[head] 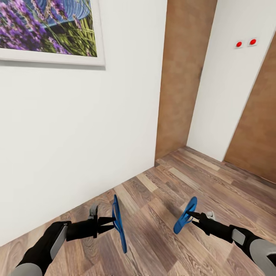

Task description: In the bedroom, move the book from the bed onto either nightstand, and place the two sandals side by side next to the bed.

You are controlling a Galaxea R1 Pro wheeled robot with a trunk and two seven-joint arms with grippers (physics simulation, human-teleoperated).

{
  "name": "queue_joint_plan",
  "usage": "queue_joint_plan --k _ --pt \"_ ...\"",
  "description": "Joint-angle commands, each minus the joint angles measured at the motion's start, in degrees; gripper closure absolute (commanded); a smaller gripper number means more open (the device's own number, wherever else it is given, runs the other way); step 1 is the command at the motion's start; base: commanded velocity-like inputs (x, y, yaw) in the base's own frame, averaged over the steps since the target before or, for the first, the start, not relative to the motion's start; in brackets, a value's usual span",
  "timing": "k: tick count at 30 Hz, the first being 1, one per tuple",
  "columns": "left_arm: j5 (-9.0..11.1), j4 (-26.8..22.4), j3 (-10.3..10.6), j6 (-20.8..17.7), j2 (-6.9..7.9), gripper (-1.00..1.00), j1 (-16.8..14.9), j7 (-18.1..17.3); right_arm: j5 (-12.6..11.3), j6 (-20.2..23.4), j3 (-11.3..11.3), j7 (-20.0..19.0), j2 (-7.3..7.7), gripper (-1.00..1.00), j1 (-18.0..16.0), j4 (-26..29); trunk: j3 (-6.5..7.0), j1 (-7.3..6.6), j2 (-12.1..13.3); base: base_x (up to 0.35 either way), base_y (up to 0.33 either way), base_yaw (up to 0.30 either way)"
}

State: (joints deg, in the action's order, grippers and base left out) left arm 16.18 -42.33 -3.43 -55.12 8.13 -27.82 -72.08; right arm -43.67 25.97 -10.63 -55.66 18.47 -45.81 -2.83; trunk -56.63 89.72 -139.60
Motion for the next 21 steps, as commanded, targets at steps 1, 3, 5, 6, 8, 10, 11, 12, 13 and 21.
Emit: queue_joint_plan --k 1,3,5,6,8,10,11,12,13,21 --pt "0.2 0.0 0.0 -0.4 0.02 1.0 0.0 -0.1 -0.6 0.4 -0.4 -0.3 0.01 1.0 -0.1 -0.2 -0.09 -0.02 0.0 -0.06 -0.053 0.197" --pt "0.2 0.0 0.0 -0.4 0.03 1.0 0.0 -0.1 -0.7 0.4 -0.4 -0.3 0.02 1.0 -0.1 -0.2 -0.17 -0.02 0.0 -0.043 -0.038 0.197" --pt "0.2 0.0 0.0 -0.4 0.04 1.0 0.0 -0.1 -0.7 0.3 -0.4 -0.2 0.01 1.0 -0.1 -0.2 -0.24 -0.02 0.0 -0.022 -0.02 0.198" --pt "0.2 0.0 0.0 -0.4 0.04 1.0 0.0 -0.1 -0.7 0.3 -0.4 -0.2 0.0 1.0 -0.1 -0.2 -0.28 -0.02 0.0 -0.016 -0.014 0.198" --pt "0.2 0.1 0.0 -0.4 0.04 1.0 0.0 -0.1 -0.6 0.3 -0.4 -0.2 0.0 1.0 -0.1 -0.2 -0.36 -0.02 0.0 -0.01 -0.009 0.198" --pt "0.2 0.1 0.0 -0.4 0.04 1.0 0.0 -0.1 -0.7 0.3 -0.4 -0.2 -0.01 1.0 -0.1 -0.2 -0.43 -0.02 0.0 -0.006 -0.005 0.198" --pt "0.2 0.1 0.0 -0.4 0.05 1.0 0.0 -0.1 -0.7 0.3 -0.5 -0.2 -0.01 1.0 -0.1 -0.2 -0.47 -0.02 0.0 -0.003 -0.003 0.198" --pt "0.2 0.1 0.0 -0.4 0.05 1.0 0.0 -0.1 -0.6 0.3 -0.5 -0.2 -0.01 1.0 -0.1 -0.2 -0.51 -0.02 0.0 -0.003 -0.002 0.198" --pt "0.2 0.1 0.0 -0.4 0.06 1.0 0.0 -0.1 -0.6 0.3 -0.5 -0.2 -0.01 1.0 -0.1 -0.2 -0.54 -0.02 0.0 -0.002 -0.002 0.198" --pt "0.3 0.1 -0.1 -0.4 0.37 1.0 0.0 -0.2 -0.7 0.3 -0.5 -0.2 -0.01 1.0 -0.1 -0.2 -0.82 -0.02 0.0 0.0 0.0 0.198"
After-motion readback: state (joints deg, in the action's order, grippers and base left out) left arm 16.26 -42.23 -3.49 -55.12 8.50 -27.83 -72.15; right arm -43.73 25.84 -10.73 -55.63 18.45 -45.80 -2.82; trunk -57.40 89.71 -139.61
